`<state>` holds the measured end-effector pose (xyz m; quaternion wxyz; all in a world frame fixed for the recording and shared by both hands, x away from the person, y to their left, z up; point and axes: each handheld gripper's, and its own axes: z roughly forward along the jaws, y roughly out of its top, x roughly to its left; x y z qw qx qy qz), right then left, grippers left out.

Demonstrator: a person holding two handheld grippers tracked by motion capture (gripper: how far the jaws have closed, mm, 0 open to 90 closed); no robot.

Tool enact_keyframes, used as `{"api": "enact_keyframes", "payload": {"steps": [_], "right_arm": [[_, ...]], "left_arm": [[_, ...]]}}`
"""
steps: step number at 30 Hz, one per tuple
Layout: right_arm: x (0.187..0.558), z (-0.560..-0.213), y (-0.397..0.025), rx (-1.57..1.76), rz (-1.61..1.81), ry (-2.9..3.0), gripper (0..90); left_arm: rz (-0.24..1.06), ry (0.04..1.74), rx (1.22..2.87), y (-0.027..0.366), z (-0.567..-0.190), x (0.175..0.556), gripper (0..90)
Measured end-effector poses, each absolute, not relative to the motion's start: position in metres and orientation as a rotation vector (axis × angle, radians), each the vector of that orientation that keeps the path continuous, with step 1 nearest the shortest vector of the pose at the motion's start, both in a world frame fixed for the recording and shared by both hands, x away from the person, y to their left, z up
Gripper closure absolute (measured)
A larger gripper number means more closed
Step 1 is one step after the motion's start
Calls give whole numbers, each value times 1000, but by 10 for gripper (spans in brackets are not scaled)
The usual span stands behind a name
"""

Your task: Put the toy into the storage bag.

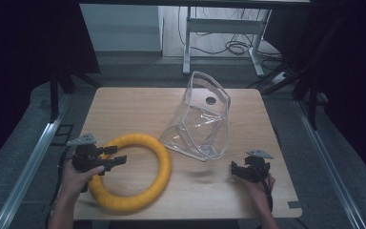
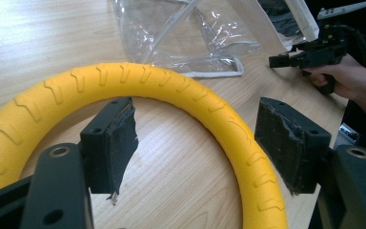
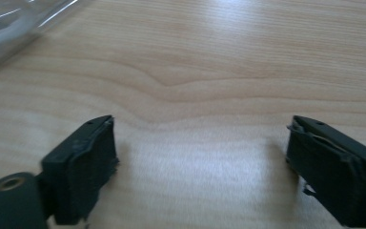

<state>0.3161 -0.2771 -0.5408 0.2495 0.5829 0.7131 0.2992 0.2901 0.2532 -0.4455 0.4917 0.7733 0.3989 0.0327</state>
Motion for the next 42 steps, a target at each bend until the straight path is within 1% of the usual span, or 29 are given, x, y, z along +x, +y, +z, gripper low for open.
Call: {"api": "enact_keyframes", "payload": {"steps": [4, 8, 9, 10, 15, 22, 24, 25, 26, 27, 29, 30, 33, 40, 42], "right_arm": [[312, -540, -280, 1561, 834, 1965, 133], [311, -540, -281, 1545, 840, 1985, 134], [311, -540, -281, 1538, 841, 1991, 136], [311, -540, -281, 1538, 841, 1991, 136], [311, -541, -281, 1532, 848, 1995, 140], [311, -541, -281, 1532, 847, 1995, 140], [311, -541, -281, 1533, 847, 1995, 140], [311, -541, -281, 1533, 847, 1995, 140], [311, -541, -281, 1528, 845, 1996, 142], [311, -541, -281, 1528, 845, 1996, 142], [311, -541, -281, 1529, 845, 1995, 143], [311, -541, -281, 1529, 845, 1995, 143], [311, -541, -281, 1529, 844, 1993, 145], [311, -541, -282, 1530, 845, 1991, 148], [311, -541, -282, 1530, 845, 1991, 150]], "left_arm": [[79, 948, 1899, 247, -442, 290, 307], [46, 910, 1954, 238, -437, 285, 309], [22, 892, 1993, 234, -435, 282, 308], [22, 892, 1993, 234, -435, 282, 307], [-23, 835, 2117, 222, -433, 271, 306], [-88, 786, 2264, 208, -443, 260, 306], [-125, 769, 2305, 200, -449, 255, 305], [-125, 769, 2305, 200, -449, 255, 305], [-145, 760, 2342, 194, -453, 253, 305], [-145, 760, 2342, 194, -453, 253, 304], [-157, 761, 2423, 186, -462, 249, 305], [-157, 761, 2423, 186, -462, 249, 305], [-162, 761, 2497, 177, -470, 244, 308], [-99, 750, 2694, 159, -486, 234, 318], [-81, 761, 2720, 155, -488, 234, 330]]}}
